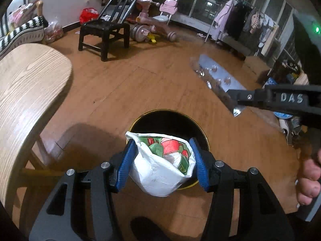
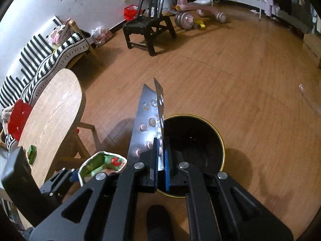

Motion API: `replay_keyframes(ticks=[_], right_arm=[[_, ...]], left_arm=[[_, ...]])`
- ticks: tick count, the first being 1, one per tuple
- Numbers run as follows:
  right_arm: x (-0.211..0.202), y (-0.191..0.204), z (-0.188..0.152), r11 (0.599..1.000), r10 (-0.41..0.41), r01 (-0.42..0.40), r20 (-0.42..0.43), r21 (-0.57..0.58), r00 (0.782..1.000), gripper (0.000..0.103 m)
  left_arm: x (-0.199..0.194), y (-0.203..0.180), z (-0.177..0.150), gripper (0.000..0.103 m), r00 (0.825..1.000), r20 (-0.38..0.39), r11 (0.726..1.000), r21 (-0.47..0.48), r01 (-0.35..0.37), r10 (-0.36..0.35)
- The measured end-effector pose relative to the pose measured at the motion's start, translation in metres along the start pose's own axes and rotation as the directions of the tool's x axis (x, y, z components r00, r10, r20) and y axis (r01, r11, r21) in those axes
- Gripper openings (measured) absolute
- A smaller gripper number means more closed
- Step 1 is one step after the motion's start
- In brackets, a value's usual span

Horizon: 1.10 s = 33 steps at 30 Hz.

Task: Collect trash
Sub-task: 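Carry the cup and blister pack to the black bin and release both, then move both open tools back over the table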

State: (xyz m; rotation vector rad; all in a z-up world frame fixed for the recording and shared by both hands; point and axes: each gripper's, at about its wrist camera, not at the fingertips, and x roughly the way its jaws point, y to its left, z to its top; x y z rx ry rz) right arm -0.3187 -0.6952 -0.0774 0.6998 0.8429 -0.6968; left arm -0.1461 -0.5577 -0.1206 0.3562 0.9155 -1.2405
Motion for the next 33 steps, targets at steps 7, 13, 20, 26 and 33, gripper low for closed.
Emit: replay_keyframes(ticks=[7,13,20,26,33], right_arm=[[0.01,-0.006,0.004,1.0,-0.01,0.011,-0.025,0.026,1.0,0.006],[0.017,-0.003,0.006,0.998,-0.04,0.042,-0.05,0.037,0.998,0.031],[0.001,0.03,0.008,1.0,-0.029,0.029,0.019,-0.012,0.999,0.073],[-0.017,0.11,0.006,0.988,0.045,-0.031,0.088,-0.153,0.995,0.085],[-0.029,0.257,-0.028,0.898,0.222,-0.179,0.062,-0.401,0.973,0.086]], left_arm=[[0.014,-0.008,0.005,0.062,0.998,-0.002,0.998,-0.002,0.058,-0.058],[0.023,-0.002,0.006,0.086,0.998,0.007,0.996,-0.048,0.07,-0.069],[-0.014,0.02,0.009,0.092,0.999,0.045,0.993,-0.111,0.034,-0.03],[-0.094,0.07,-0.002,0.096,0.984,0.09,0.98,-0.141,-0.139,0.152],[-0.229,0.169,-0.047,0.096,0.913,0.153,0.899,-0.296,-0.324,0.379]])
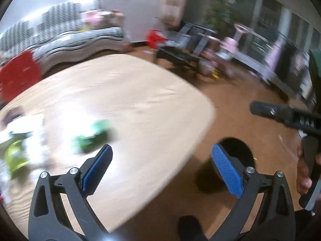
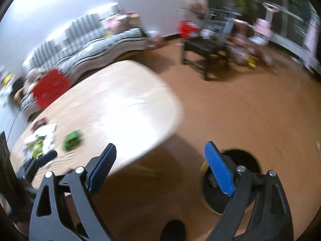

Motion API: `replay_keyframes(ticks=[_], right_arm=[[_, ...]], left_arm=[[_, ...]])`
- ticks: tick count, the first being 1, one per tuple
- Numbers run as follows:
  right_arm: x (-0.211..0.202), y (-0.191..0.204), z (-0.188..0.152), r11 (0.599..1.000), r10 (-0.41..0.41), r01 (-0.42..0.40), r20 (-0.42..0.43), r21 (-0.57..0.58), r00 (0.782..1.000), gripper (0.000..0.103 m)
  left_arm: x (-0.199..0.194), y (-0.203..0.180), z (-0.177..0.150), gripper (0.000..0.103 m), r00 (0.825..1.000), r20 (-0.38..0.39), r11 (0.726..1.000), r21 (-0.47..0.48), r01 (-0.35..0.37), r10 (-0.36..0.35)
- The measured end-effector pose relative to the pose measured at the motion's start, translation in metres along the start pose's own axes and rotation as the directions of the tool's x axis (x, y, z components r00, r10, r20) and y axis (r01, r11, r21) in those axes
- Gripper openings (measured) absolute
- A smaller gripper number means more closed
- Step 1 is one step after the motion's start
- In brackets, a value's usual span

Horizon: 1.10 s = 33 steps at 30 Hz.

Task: Collect trash
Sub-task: 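Move both open tools back over the table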

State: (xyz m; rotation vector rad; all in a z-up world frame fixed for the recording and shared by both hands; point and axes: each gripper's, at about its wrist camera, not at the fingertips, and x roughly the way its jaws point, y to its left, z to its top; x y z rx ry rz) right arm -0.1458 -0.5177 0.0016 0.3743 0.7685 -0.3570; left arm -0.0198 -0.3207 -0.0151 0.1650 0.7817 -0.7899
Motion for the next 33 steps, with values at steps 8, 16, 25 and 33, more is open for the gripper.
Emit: replay_keyframes(ticks=[8,16,25,33], right_arm=[[0.024,0.157,-0.002,0.962,0.22,-0.224,-0.046,-0.158,0.974,0.087],[0.044,0.265,-0.023,0.899,0.3,-0.328,-0.136,-0.291,0.944,0.087],[0.068,0.312,-0.032,0.869,0.279,-0.325,-0.171,-0.375,0.945,0.087],[0.085,0.327,-0.034,0.858,0.255,-0.312,-0.189,-0.409,0.948,0.087]], left_arm=[[-0.104,0.148,-0.033,0.096,0.961,0.034,0.953,-0.14,-0.267,0.274],[-0.187,0.26,-0.089,0.096,0.903,-0.01,0.858,-0.306,-0.412,0.43],[-0.205,0.3,-0.144,0.096,0.855,-0.096,0.809,-0.286,-0.514,0.509],[-0.185,0.32,-0.169,0.096,0.853,-0.163,0.804,-0.287,-0.522,0.495]])
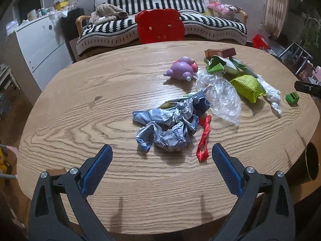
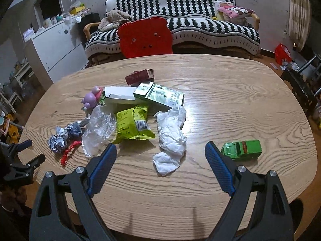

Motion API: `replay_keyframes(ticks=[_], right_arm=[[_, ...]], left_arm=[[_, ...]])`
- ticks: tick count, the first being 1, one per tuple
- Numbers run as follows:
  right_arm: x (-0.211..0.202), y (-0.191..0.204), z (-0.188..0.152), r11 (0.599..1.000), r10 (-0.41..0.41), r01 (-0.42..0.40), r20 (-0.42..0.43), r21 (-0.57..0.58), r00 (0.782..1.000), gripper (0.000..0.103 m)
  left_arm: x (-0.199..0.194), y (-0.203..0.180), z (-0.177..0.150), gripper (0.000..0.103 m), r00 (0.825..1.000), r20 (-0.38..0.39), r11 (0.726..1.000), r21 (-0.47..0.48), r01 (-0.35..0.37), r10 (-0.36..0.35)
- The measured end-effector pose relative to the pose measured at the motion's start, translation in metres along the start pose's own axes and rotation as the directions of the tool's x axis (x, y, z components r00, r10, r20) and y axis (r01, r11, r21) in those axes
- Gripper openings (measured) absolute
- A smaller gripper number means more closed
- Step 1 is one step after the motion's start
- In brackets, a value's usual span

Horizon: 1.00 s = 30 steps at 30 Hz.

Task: Collect trash
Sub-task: 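Move both open tools back over the table, then grasp the white tissue with the right tool while the left tool grasps crumpled foil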

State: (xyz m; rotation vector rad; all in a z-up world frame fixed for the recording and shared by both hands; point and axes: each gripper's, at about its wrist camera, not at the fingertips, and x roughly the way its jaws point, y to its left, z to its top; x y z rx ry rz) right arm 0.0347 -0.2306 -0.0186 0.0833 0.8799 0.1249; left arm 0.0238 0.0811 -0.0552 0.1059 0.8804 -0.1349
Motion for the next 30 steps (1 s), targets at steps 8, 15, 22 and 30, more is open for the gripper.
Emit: replay_keyframes(ticks=[8,15,22,30], right_arm=[[0.016,0.003,0.001,1.0,-0.013,0.012,-0.024,-0.023,1.0,0.087],[0.044,-0.003,-0.002,0.998,-0.057,0.054,-0.08,-0.037,0.995,0.083],[0.077,-0.013,-0.004,0.996,-0.089,0.085,-0.136,-0.039,0.987,0.07],[0.098,-0.024,-0.002,0.994,-0.101,0.095,-0.142,-0.045,0.985,0.037]], left_arm=[[0.029,-0.007,0.014,0.096,1.0,-0.024,1.0,0.026,0.014,-0.013],[0.062,-0.009,0.014,0.096,0.998,-0.053,0.998,0.057,-0.018,0.021],[0.067,-0.015,0.017,0.094,0.998,-0.058,0.999,0.048,-0.008,0.011],[0.064,-0.015,0.014,0.069,0.998,-0.057,0.999,0.034,-0.007,0.008]])
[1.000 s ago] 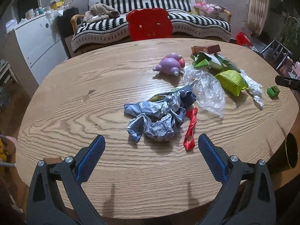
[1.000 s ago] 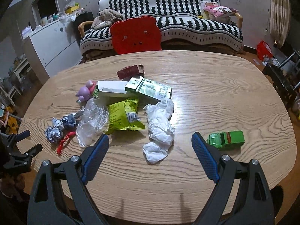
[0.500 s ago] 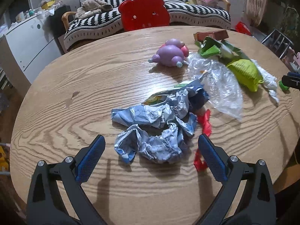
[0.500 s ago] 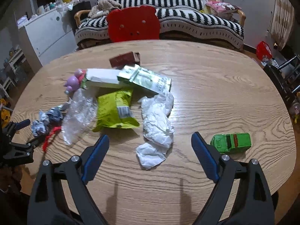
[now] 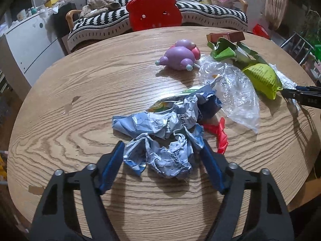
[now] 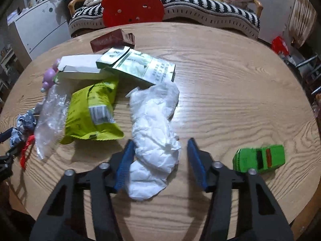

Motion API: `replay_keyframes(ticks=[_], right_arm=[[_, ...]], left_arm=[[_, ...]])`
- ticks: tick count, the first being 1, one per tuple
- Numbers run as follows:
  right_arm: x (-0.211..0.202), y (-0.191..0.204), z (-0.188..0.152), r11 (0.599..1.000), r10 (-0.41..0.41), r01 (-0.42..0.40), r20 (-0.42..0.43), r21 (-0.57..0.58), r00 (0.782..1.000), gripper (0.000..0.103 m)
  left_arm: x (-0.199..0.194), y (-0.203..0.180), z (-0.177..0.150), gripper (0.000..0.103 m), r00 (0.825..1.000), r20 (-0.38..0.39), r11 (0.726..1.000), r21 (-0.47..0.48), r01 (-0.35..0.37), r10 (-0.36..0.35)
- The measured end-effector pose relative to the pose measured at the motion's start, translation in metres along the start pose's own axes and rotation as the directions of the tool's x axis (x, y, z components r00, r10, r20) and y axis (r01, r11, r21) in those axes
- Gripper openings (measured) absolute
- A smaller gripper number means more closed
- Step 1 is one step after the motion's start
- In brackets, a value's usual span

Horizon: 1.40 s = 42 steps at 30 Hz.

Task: Collect trash
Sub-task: 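Grasp the white tissue with the right tool while the left tool grasps crumpled foil, then carry the tissue and foil to the black bin and release both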

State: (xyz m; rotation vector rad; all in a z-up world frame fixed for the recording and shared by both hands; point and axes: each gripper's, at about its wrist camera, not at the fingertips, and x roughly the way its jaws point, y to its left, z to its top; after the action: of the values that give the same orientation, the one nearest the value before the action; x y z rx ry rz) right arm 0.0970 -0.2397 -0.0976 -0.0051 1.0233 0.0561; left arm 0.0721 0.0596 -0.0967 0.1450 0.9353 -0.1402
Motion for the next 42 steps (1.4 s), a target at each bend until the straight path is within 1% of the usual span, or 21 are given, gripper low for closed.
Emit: replay_keyframes(ticks=[1,2,3,4,8,11,14,22,32,36,39,42], right_arm=[[-0.001,-0.001,0.001,1.0,0.003,-0.003,-0.003,0.008,1.0,0.027],[-0.001,-0.002,0.002,1.0,0.013,-0.013,-0.005,0.019,1.0,0.027],[-0.004,-0.004,0.003,0.999,0.026,-0.026,0.0,0.03,1.0,0.024],[-0.008,-0.004,0.004,0.999,0.027,-0.027,0.011,0.033,1.0,0.023],[-0.029,-0.003,0.007,0.999,0.027,-0.029,0.064,0.023,0.998,0.023],[-0.046,-0.003,0.008,0.999,0.043,-0.046,0.099,0.025,0.994,0.022],[-0.056,0.0,0.006,0.998,0.05,-0.052,0.113,0.017,0.992,0.022],[-0.071,0.007,-0.004,0.998,0.062,-0.063,0.123,-0.001,0.99,0.023],[-0.082,0.006,-0.007,0.997,0.07,-0.071,0.139,-0.001,0.988,0.022],[-0.093,-0.002,-0.011,0.998,0.066,-0.069,0.156,0.009,0.986,0.023],[-0.104,-0.015,-0.016,0.998,0.055,-0.06,0.172,0.024,0.984,0.022],[-0.116,-0.032,-0.025,0.998,0.038,-0.047,0.184,0.047,0.982,0.023]], left_arm=[[-0.001,0.002,0.0,0.063,1.0,0.002,1.0,0.001,-0.003,0.003],[-0.001,0.002,0.0,0.057,1.0,0.004,1.0,0.002,-0.004,0.004],[-0.003,0.003,0.0,0.054,1.0,0.003,1.0,0.002,-0.011,0.011],[-0.006,0.003,0.0,0.048,1.0,0.006,1.0,-0.001,-0.015,0.015],[-0.022,0.005,0.004,0.042,1.0,0.014,0.999,-0.031,-0.018,0.019],[-0.038,0.004,0.008,0.042,0.999,0.034,0.998,-0.054,-0.022,0.024],[-0.047,0.0,0.013,0.042,0.999,0.045,0.998,-0.064,-0.017,0.02],[-0.06,-0.011,0.022,0.041,0.997,0.074,0.998,-0.065,-0.017,0.022],[-0.071,-0.02,0.035,0.041,0.994,0.104,0.997,-0.072,-0.012,0.02],[-0.075,-0.035,0.045,0.041,0.994,0.113,0.998,-0.067,0.012,-0.005],[-0.078,-0.055,0.052,0.041,0.991,0.133,0.999,-0.037,0.022,-0.017],[-0.079,-0.079,0.058,0.041,0.989,0.137,0.999,-0.004,0.053,-0.052]])
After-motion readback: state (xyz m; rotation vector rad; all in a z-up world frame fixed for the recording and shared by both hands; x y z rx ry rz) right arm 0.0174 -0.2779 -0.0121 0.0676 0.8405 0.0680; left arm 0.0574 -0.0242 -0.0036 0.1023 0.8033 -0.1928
